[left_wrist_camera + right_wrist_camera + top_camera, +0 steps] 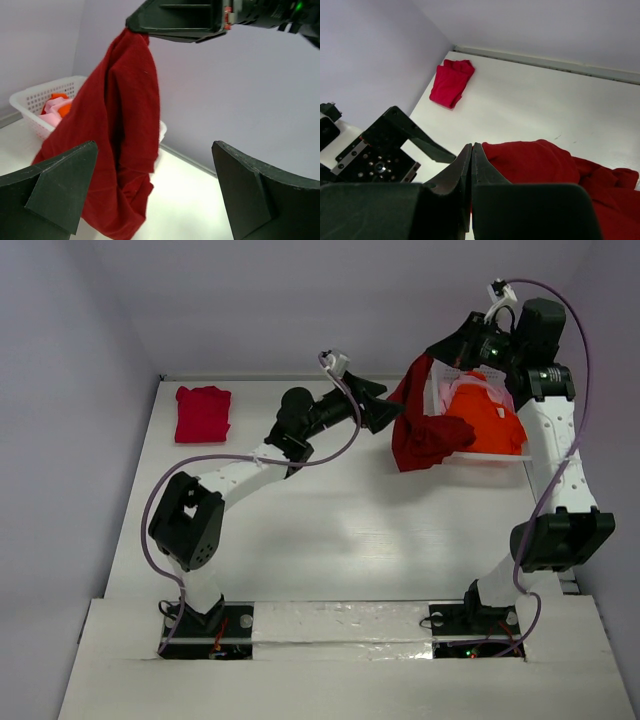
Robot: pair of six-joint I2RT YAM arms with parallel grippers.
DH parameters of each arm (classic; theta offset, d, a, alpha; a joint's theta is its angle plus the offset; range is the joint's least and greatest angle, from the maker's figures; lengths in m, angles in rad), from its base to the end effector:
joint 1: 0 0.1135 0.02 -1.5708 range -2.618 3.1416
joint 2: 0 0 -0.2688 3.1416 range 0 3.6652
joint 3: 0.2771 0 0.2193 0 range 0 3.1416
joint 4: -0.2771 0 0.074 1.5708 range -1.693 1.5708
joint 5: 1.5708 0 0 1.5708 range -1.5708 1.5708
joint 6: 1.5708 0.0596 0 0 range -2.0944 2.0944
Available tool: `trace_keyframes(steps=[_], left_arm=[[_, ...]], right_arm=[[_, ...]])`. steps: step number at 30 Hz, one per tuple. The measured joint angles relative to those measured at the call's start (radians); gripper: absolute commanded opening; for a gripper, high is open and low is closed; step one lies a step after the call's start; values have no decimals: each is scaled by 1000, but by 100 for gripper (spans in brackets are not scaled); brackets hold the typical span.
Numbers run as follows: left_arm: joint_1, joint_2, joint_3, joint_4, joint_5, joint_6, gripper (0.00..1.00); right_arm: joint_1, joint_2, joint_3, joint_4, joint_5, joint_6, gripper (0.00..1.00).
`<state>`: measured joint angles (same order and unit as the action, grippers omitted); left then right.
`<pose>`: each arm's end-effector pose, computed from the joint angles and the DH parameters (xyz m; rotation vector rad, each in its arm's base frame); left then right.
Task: Fold and stack the t-shirts
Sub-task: Move the tshirt to the center of the board
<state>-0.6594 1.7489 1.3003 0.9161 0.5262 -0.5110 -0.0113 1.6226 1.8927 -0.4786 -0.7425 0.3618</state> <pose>0.2945 -0.2661 0.3972 0.5965 1.1271 -1.3110 0.3370 0.0365 0.4716 -0.2155 1.8004 0.9072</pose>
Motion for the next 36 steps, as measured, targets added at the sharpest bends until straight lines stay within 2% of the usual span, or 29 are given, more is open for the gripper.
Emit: trace_keyframes(steps=[7,17,26,36], left_arm=[[0,13,11,-3,3,68,99],[0,20,17,0,-1,145,99],[0,29,17,3,-21,200,99],[0,29,17,40,-23,199,99]], right_arm=[[2,-41,-73,53,-61,28,0],[16,-139,-177,225,-228,140,0],[27,-247,-258,400,-318,247,0],[44,-223,-277,474,-335,298,0]])
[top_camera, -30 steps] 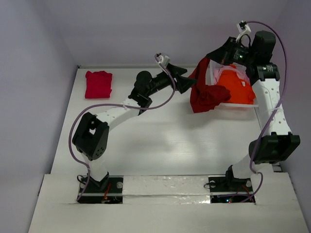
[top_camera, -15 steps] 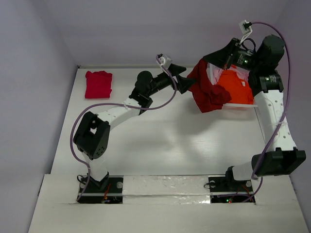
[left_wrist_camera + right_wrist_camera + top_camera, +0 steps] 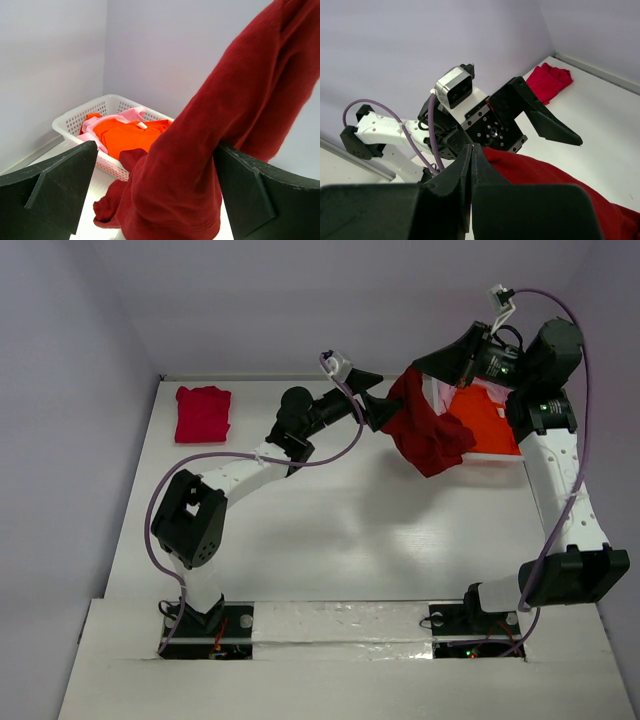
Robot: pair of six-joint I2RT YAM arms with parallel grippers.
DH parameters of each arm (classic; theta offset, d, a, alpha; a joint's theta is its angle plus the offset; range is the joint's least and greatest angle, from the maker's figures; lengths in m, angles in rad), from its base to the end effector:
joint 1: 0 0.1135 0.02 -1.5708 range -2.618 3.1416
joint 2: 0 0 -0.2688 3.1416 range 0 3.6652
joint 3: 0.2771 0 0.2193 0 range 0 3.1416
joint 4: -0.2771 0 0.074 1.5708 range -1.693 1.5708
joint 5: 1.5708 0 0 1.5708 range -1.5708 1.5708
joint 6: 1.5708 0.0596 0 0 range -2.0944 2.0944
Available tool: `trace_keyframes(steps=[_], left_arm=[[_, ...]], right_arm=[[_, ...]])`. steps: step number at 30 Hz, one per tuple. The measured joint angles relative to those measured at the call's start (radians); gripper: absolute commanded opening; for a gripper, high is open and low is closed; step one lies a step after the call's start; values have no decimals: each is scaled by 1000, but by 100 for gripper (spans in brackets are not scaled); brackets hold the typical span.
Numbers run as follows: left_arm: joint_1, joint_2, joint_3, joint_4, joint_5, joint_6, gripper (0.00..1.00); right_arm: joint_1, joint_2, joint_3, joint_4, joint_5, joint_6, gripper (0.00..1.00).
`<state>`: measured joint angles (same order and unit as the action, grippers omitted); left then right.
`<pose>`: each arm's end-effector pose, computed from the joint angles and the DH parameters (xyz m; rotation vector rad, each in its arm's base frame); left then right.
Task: Fold and stack the t-shirts
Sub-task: Move the tshirt to the center of the board
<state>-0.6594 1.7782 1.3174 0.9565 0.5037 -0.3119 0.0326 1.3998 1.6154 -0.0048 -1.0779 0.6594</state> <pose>0.3001 -0.2690 0.3965 0.6668 1.0150 -1.1268 0.2656 0.0612 0.5035 -0.5117 1.5269 1.2714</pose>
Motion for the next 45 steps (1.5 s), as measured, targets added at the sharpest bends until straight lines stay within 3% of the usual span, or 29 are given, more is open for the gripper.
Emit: trace_keyframes(steps=[19,37,45], left_arm=[[-2,0,-4,0,-37,0,99],[-41,-103,-128,2,-67,-64,99],[-40,-71,0,-175,-168,-121,99]], right_arm=[[2,28,-5,-15,6,-20,0],[2,96,5,-74,48,-65,0],[3,96,5,-74,49,-66,0]])
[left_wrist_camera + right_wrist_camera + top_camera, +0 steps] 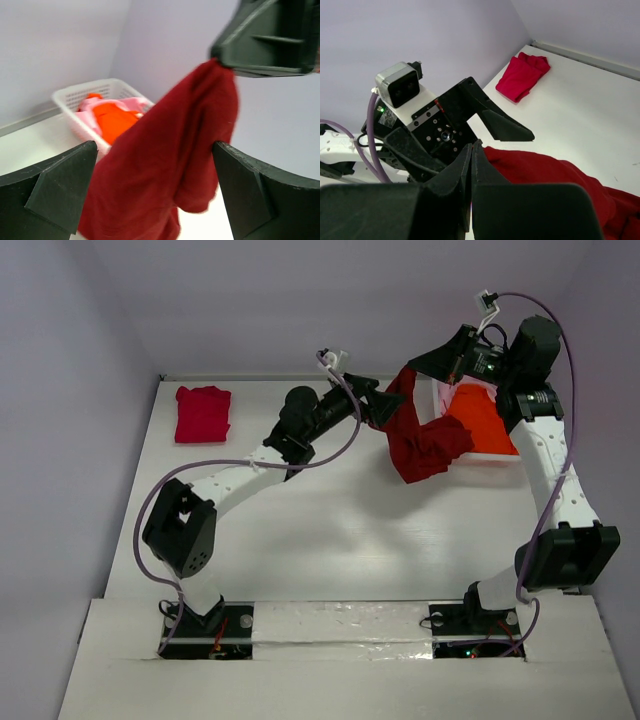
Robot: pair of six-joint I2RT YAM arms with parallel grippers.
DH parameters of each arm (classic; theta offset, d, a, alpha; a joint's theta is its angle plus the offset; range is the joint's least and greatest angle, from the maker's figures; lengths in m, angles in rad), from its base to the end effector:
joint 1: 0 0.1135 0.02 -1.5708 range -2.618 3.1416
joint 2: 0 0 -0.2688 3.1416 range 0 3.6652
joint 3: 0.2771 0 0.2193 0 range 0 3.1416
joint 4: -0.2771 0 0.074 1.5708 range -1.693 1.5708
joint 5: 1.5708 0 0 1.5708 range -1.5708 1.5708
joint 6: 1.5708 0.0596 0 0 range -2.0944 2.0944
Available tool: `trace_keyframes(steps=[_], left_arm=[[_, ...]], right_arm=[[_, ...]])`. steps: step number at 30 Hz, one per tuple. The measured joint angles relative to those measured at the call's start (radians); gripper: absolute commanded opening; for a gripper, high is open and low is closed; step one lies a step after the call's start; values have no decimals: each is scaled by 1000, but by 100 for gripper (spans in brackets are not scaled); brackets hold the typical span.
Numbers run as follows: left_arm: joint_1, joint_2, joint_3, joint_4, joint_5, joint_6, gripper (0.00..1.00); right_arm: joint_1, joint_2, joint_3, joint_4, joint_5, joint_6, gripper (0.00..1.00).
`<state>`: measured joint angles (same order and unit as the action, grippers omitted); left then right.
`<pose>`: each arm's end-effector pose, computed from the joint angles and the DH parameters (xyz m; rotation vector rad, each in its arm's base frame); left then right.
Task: Fold and stack the t-shirts
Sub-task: Move the tshirt to the center of the board
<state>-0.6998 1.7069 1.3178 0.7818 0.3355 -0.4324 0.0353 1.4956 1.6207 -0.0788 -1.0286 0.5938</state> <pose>0.2893 -0.2693 0.4052 0.4800 1.1950 -1.1805 0.3043 0.0618 0.4722 -0.4275 1.6393 1.2558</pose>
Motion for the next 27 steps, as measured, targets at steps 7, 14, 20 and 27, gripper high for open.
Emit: trace_keyframes(steps=[7,14,20,27], left_arm=[[-2,-24,-82,-3,-106,76,99],[-2,-43,-85,-2,-148,111,99],[-2,-44,-85,-10,-150,111,99],[-2,-39,-59,-29,-136,101,99]], right_arm=[[0,0,0,0,0,-3,0],[0,0,0,3,0,2,0],[0,0,0,3,0,2,0],[0,0,0,3,0,2,0]])
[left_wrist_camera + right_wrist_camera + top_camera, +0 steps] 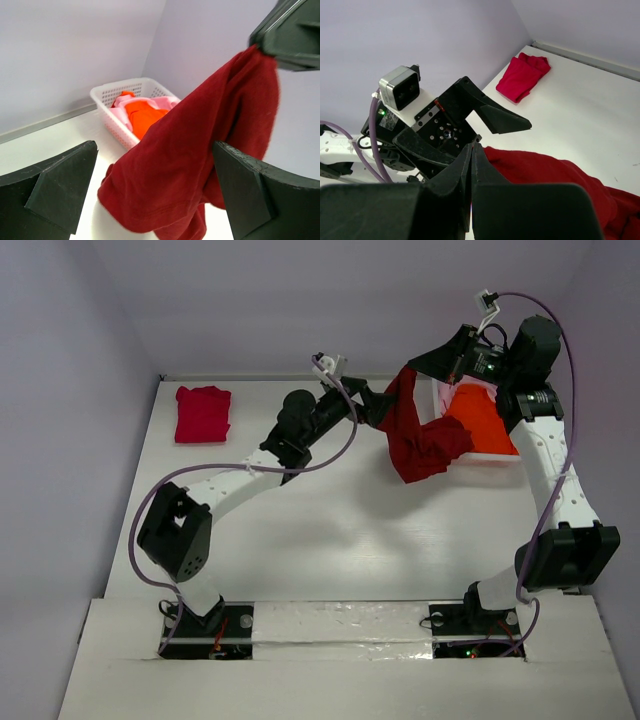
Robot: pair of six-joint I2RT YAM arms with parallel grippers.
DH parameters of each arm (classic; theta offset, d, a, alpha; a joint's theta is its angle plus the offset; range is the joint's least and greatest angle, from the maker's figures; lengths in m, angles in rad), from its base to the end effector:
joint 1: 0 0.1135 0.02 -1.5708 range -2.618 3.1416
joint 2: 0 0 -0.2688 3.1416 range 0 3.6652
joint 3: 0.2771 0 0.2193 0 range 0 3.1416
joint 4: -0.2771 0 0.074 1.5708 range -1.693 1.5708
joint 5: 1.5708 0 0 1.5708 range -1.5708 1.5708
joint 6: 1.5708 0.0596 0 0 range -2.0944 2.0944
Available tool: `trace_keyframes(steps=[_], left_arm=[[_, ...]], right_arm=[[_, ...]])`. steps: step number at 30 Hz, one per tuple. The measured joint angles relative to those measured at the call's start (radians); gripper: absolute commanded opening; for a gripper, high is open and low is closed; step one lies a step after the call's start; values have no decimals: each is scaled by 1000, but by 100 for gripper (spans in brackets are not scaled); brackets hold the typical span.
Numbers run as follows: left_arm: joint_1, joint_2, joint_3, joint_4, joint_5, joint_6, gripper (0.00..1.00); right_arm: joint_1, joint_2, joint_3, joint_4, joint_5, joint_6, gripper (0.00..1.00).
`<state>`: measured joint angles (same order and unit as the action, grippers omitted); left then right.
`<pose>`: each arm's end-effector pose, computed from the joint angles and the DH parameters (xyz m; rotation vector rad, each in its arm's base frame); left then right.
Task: Fold and stack the t-shirts
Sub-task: Move the tshirt to the center of the board
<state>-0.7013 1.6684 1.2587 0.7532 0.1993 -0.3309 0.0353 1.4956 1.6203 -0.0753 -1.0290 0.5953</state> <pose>0.2890 -0.2595 0.3966 0.4165 1.2311 -1.0134 0.3043 0.0618 0.4725 -0.4284 1.6372 1.2561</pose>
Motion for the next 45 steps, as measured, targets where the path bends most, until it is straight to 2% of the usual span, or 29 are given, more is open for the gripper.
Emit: trace_keyframes(steps=[6,7,9,10,14,16,19,21,25,28,37,45], left_arm=[[-18,4,27,-1,21,-19,99],[-22,4,27,-1,23,-19,94],[-31,7,28,1,26,-19,92],[-33,12,30,5,28,-20,85],[-39,35,34,14,31,-26,78],[-39,50,37,13,31,-27,68],[-37,64,38,12,31,-26,61],[-37,68,38,11,28,-25,51],[-37,68,38,13,24,-19,46],[-37,68,38,13,19,-18,37],[-37,68,38,13,12,-15,34],[-37,68,38,4,13,-14,40]], right_arm=[[0,0,0,0,0,0,0],[0,0,0,0,0,0,0],[0,0,0,0,0,0,0],[0,0,0,0,0,0,0],[0,0,0,0,0,-4,0],[0,0,0,-1,0,-5,0],[0,0,0,-2,0,-9,0],[0,0,0,-2,0,-11,0],[0,0,0,-2,0,-16,0],[0,0,0,-2,0,-16,0],[0,3,0,-2,0,-18,0],[0,14,0,0,0,-23,0]])
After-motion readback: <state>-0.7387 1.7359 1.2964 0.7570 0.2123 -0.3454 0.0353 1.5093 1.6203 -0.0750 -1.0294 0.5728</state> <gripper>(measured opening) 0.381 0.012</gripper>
